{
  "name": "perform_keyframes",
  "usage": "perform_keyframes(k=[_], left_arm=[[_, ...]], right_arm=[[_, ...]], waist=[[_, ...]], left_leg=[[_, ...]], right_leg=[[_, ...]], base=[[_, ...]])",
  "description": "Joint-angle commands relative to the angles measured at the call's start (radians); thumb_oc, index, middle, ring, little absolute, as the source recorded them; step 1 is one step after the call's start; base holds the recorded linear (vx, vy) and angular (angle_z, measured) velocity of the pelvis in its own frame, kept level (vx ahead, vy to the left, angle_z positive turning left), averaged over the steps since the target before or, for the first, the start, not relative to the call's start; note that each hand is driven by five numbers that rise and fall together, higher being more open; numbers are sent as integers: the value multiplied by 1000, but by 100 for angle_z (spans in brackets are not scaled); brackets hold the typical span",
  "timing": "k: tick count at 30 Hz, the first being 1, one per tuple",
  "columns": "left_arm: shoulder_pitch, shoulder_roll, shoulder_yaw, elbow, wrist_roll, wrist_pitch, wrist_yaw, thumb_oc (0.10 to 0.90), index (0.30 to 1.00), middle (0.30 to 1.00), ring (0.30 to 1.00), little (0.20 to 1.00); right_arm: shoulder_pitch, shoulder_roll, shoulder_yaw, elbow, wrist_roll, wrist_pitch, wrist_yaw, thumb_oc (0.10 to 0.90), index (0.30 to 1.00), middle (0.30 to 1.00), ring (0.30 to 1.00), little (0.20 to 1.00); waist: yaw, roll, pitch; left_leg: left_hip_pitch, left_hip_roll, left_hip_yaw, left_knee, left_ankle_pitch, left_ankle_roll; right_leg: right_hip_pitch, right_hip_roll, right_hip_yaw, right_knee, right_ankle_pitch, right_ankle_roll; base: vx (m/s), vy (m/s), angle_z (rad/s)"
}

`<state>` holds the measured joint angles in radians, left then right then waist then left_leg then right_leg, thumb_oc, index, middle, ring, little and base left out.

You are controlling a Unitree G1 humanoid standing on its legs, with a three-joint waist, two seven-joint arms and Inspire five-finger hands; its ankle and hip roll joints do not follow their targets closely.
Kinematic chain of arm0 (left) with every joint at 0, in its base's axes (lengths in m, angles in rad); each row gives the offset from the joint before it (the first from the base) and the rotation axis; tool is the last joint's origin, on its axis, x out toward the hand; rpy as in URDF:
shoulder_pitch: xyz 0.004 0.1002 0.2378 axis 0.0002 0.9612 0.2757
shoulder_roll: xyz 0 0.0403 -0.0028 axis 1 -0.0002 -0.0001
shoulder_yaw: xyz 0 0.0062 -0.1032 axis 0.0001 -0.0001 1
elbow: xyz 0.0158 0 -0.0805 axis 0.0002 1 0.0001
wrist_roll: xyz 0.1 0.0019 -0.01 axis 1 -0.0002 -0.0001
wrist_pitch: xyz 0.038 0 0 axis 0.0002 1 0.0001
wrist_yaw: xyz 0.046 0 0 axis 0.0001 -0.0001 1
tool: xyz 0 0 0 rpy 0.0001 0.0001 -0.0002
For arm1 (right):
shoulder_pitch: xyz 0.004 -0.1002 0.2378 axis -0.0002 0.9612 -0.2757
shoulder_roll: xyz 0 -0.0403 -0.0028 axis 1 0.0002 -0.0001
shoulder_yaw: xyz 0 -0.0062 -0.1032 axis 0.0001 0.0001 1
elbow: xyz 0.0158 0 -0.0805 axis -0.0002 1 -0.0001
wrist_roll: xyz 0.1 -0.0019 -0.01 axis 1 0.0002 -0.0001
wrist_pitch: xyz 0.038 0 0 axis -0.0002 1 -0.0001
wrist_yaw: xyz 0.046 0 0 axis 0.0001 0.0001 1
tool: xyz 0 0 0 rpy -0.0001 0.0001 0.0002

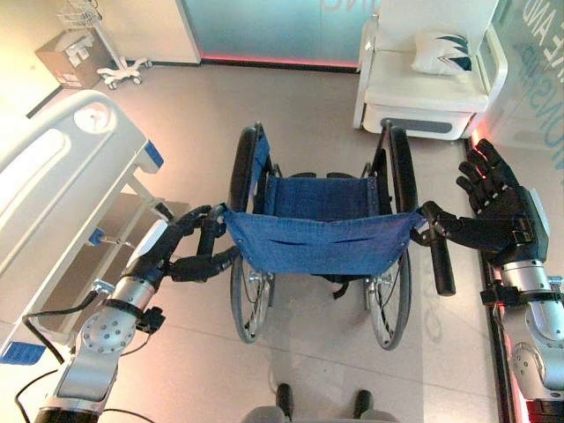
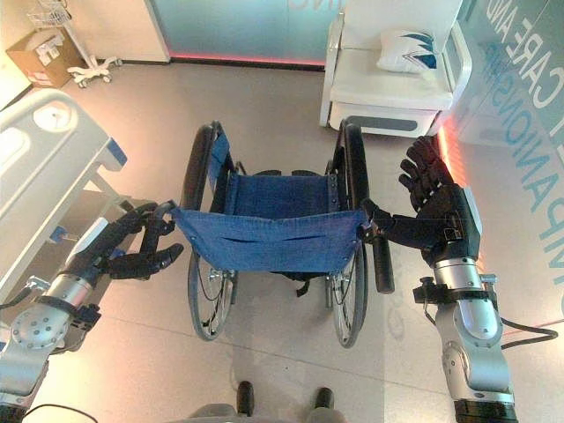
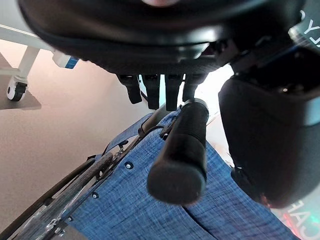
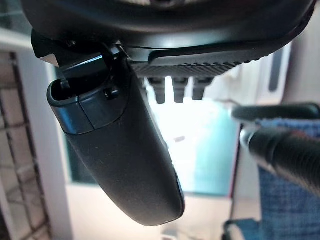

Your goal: Push the wheelchair next to the bed

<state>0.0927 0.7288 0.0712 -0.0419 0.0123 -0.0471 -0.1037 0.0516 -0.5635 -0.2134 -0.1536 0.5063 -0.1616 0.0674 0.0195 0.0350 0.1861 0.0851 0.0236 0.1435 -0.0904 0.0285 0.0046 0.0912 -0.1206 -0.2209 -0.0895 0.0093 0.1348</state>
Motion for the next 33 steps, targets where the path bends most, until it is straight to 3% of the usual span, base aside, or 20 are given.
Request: perform_keyframes(k=[1,10,17,23,28,31,33], left_arm=[[-145,94,6,8,23,-16,58,800,900,900,900,900],[-279,115,-74,125,-22,50,107,800,900,900,900,900],[-353,145,-123,184,32,93,111,800,900,900,900,900],[-370,181,-146,211,130,198,68,800,900,900,900,900],[-369,224,-158,257,283,305,21,800,900,900,900,900],[-374,239,-161,266,307,336,19,800,900,900,900,900],[-379,243,-165,266,317,353,18,800,900,900,900,900]], right_arm=[[-138,-105,14,-46,-68,-14,-24,800,900,900,900,900],[-174,-189,114,70,-236,206,60,800,900,900,900,900],[-235,-203,168,116,-246,244,57,800,900,900,900,900],[-259,-224,168,102,-322,291,65,800,900,900,900,900],[-254,-266,166,113,-458,383,76,800,900,900,900,900],[-259,-285,176,144,-568,458,88,800,900,900,900,900],[-263,-290,184,155,-572,481,83,800,900,900,900,900]], waist=[[-24,-30,-40],[-40,-40,-37],[-36,-43,-33],[-38,-43,-30],[-44,-44,-29],[-44,-43,-27],[-43,-44,-23]], left_leg=[[60,-51,10,13,-93,30],[64,-51,27,19,-92,27],[66,-51,27,24,-96,26],[66,-55,26,28,-99,28],[65,-59,32,33,-101,31],[64,-58,35,33,-101,33],[64,-58,35,34,-101,34]], right_leg=[[0,26,38,31,11,9],[-1,33,59,37,13,6],[4,35,65,41,12,5],[4,39,72,42,12,6],[0,41,81,45,14,8],[-1,42,85,45,15,9],[0,43,87,46,15,8]], base=[[1,-2,-3],[2,0,-2],[5,1,-2],[0,0,0],[0,0,0],[0,1,-1],[0,0,0]])
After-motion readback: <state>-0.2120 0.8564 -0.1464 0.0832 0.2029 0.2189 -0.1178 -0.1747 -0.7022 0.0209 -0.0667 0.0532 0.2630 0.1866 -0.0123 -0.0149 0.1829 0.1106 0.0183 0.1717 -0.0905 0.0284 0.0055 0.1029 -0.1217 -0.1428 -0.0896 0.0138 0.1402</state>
